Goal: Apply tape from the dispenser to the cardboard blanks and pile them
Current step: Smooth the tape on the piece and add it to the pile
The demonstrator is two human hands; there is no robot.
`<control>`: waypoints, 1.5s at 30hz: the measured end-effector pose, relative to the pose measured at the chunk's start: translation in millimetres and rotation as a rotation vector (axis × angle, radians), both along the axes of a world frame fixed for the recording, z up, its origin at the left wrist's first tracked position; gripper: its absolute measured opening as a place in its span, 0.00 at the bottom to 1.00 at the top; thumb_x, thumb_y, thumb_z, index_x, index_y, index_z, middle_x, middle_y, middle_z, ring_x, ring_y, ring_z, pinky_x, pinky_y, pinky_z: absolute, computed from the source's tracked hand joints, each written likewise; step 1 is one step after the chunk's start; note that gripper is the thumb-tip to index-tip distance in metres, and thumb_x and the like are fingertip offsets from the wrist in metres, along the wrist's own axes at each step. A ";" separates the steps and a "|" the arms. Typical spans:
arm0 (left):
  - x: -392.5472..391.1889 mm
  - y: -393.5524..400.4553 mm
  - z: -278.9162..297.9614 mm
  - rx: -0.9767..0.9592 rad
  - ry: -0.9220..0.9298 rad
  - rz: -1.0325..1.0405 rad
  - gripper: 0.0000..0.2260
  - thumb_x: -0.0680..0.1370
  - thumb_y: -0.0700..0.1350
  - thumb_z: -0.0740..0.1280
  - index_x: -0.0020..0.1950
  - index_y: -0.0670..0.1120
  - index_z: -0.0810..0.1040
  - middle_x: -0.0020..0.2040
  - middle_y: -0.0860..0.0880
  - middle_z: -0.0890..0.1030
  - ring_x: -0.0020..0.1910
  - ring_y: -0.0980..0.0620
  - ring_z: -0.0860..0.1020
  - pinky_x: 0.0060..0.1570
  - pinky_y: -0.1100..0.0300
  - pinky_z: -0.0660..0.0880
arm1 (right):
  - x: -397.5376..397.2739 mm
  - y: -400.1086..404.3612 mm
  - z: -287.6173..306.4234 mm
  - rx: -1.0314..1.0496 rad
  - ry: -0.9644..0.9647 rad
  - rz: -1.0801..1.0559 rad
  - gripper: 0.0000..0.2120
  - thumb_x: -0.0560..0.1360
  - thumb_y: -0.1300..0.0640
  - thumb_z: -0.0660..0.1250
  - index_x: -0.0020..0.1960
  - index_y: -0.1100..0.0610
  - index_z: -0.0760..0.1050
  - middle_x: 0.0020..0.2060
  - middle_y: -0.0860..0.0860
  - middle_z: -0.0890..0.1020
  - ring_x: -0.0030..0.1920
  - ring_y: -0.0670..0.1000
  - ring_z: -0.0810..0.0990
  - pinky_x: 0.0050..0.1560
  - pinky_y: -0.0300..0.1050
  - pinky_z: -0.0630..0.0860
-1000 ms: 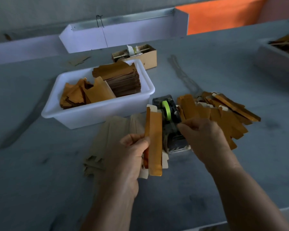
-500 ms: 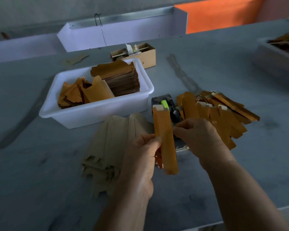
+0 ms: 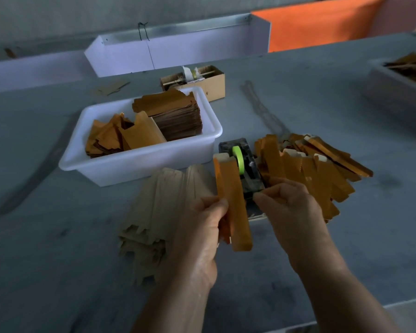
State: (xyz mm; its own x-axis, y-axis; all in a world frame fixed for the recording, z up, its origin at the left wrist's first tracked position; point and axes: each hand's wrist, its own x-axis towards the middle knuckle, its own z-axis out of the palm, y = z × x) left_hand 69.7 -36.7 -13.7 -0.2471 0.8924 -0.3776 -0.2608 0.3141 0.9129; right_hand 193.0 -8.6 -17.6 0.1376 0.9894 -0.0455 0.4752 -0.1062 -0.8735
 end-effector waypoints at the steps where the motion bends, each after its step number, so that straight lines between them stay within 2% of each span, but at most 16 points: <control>1: -0.4 -0.4 0.4 0.014 0.010 0.000 0.05 0.78 0.42 0.65 0.44 0.45 0.79 0.46 0.37 0.83 0.43 0.43 0.78 0.37 0.57 0.71 | -0.5 -1.1 -2.1 0.005 -0.044 -0.004 0.08 0.74 0.55 0.68 0.36 0.54 0.77 0.58 0.49 0.75 0.52 0.49 0.75 0.45 0.39 0.72; 4: 2.0 0.3 1.0 0.061 0.049 0.003 0.04 0.77 0.43 0.66 0.43 0.46 0.78 0.40 0.43 0.82 0.39 0.47 0.78 0.38 0.57 0.72 | -2.9 -2.7 -7.3 0.015 -0.098 -0.011 0.07 0.74 0.54 0.68 0.37 0.51 0.77 0.61 0.49 0.72 0.59 0.51 0.72 0.58 0.49 0.73; 9: 6.6 5.5 4.1 0.101 0.152 -0.026 0.04 0.78 0.45 0.66 0.43 0.47 0.76 0.33 0.49 0.76 0.26 0.57 0.72 0.22 0.70 0.66 | -6.6 -4.9 -12.4 0.048 -0.084 -0.037 0.06 0.73 0.54 0.70 0.38 0.51 0.77 0.61 0.49 0.73 0.60 0.52 0.73 0.59 0.51 0.73; 12: 6.9 6.5 6.1 0.106 0.225 -0.057 0.04 0.79 0.46 0.65 0.46 0.47 0.75 0.31 0.51 0.75 0.21 0.59 0.70 0.18 0.73 0.64 | -8.0 -6.3 -15.2 0.084 -0.059 -0.058 0.05 0.73 0.55 0.70 0.38 0.51 0.77 0.60 0.49 0.74 0.59 0.51 0.74 0.58 0.50 0.74; 17: 7.5 7.4 8.1 0.102 0.306 -0.088 0.04 0.79 0.47 0.64 0.47 0.48 0.75 0.32 0.51 0.75 0.23 0.59 0.69 0.19 0.72 0.62 | -9.2 -7.6 -19.2 0.151 -0.090 -0.064 0.07 0.73 0.57 0.70 0.37 0.50 0.75 0.56 0.46 0.74 0.55 0.47 0.74 0.44 0.30 0.66; 20: 7.6 8.2 8.8 0.095 0.322 -0.083 0.04 0.79 0.47 0.64 0.47 0.48 0.75 0.32 0.49 0.75 0.21 0.59 0.68 0.18 0.70 0.62 | -8.9 -3.8 -18.3 0.203 -0.179 -0.057 0.09 0.73 0.63 0.68 0.35 0.54 0.75 0.52 0.46 0.74 0.52 0.48 0.73 0.44 0.32 0.67; 22: 8.2 8.4 9.0 0.094 0.319 -0.078 0.03 0.79 0.46 0.64 0.45 0.49 0.75 0.34 0.47 0.76 0.24 0.57 0.70 0.21 0.66 0.64 | -7.8 -2.3 -16.3 0.210 -0.210 -0.049 0.08 0.73 0.65 0.67 0.37 0.57 0.76 0.52 0.48 0.75 0.52 0.49 0.74 0.46 0.34 0.68; 25: 5.0 10.5 10.2 0.087 0.315 -0.097 0.04 0.78 0.45 0.66 0.43 0.51 0.76 0.39 0.47 0.80 0.34 0.51 0.77 0.32 0.56 0.74 | -1.7 -7.4 -10.5 0.242 -0.215 -0.015 0.06 0.75 0.61 0.67 0.39 0.54 0.75 0.51 0.46 0.72 0.45 0.42 0.71 0.38 0.25 0.68; 27: 0.8 10.7 11.4 0.075 0.299 -0.130 0.04 0.77 0.45 0.67 0.42 0.51 0.77 0.42 0.47 0.82 0.41 0.49 0.80 0.40 0.51 0.78 | 7.0 -12.5 -3.5 0.306 -0.192 -0.009 0.06 0.76 0.58 0.66 0.40 0.52 0.73 0.48 0.45 0.71 0.42 0.40 0.71 0.35 0.25 0.68; 28: -0.8 9.9 11.4 0.072 0.309 -0.154 0.04 0.77 0.46 0.68 0.42 0.51 0.78 0.42 0.48 0.83 0.41 0.50 0.81 0.41 0.52 0.78 | 11.8 -13.7 1.3 0.320 -0.163 0.009 0.06 0.76 0.58 0.65 0.40 0.52 0.72 0.46 0.45 0.72 0.41 0.40 0.72 0.35 0.27 0.68; 30: -2.2 6.5 10.6 0.075 0.345 -0.183 0.04 0.75 0.47 0.70 0.40 0.52 0.79 0.38 0.52 0.83 0.37 0.55 0.81 0.35 0.60 0.75 | 18.8 -15.0 13.9 0.247 0.049 0.107 0.04 0.75 0.57 0.65 0.40 0.54 0.74 0.38 0.46 0.77 0.37 0.44 0.76 0.34 0.31 0.71; 32: -1.3 2.7 11.2 0.077 0.338 -0.181 0.05 0.74 0.46 0.71 0.37 0.52 0.80 0.34 0.53 0.82 0.32 0.59 0.80 0.31 0.65 0.73 | 19.4 -17.2 25.2 0.126 0.269 0.264 0.03 0.74 0.59 0.65 0.42 0.53 0.77 0.36 0.45 0.81 0.37 0.43 0.79 0.35 0.31 0.73; 35: 1.0 0.0 12.8 0.068 0.290 -0.163 0.06 0.73 0.45 0.71 0.36 0.51 0.80 0.31 0.52 0.82 0.30 0.57 0.79 0.31 0.62 0.73 | 16.2 -18.1 28.0 0.086 0.248 0.387 0.07 0.73 0.63 0.66 0.42 0.52 0.79 0.38 0.46 0.82 0.39 0.42 0.80 0.36 0.31 0.74; 40: 1.2 -2.4 14.7 0.054 0.245 -0.161 0.07 0.73 0.41 0.72 0.36 0.50 0.81 0.33 0.52 0.84 0.37 0.51 0.83 0.41 0.57 0.80 | 14.0 -16.9 23.1 0.101 0.142 0.377 0.09 0.74 0.61 0.66 0.44 0.47 0.80 0.38 0.46 0.82 0.41 0.42 0.79 0.37 0.34 0.74; 43: 0.4 -4.0 17.3 0.061 0.203 -0.170 0.06 0.72 0.39 0.72 0.37 0.49 0.81 0.35 0.49 0.85 0.38 0.51 0.84 0.38 0.60 0.80 | 13.3 -16.9 23.0 0.124 0.092 0.390 0.11 0.73 0.60 0.67 0.49 0.43 0.76 0.38 0.46 0.82 0.40 0.41 0.80 0.37 0.33 0.75; 45: 0.1 -5.1 19.5 0.061 0.161 -0.188 0.05 0.73 0.39 0.72 0.39 0.47 0.82 0.37 0.47 0.85 0.38 0.51 0.85 0.36 0.63 0.79 | 13.4 -15.3 22.9 0.132 0.082 0.349 0.12 0.72 0.59 0.69 0.49 0.44 0.72 0.35 0.46 0.82 0.38 0.42 0.81 0.36 0.35 0.76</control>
State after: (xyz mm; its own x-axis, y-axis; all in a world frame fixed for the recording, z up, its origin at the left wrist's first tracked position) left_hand 69.8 -41.8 5.8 -0.1275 0.9483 -0.2906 -0.0526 0.2861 0.9568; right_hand 206.4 -23.9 5.3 -0.2076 0.9742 0.0890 0.3909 0.1660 -0.9053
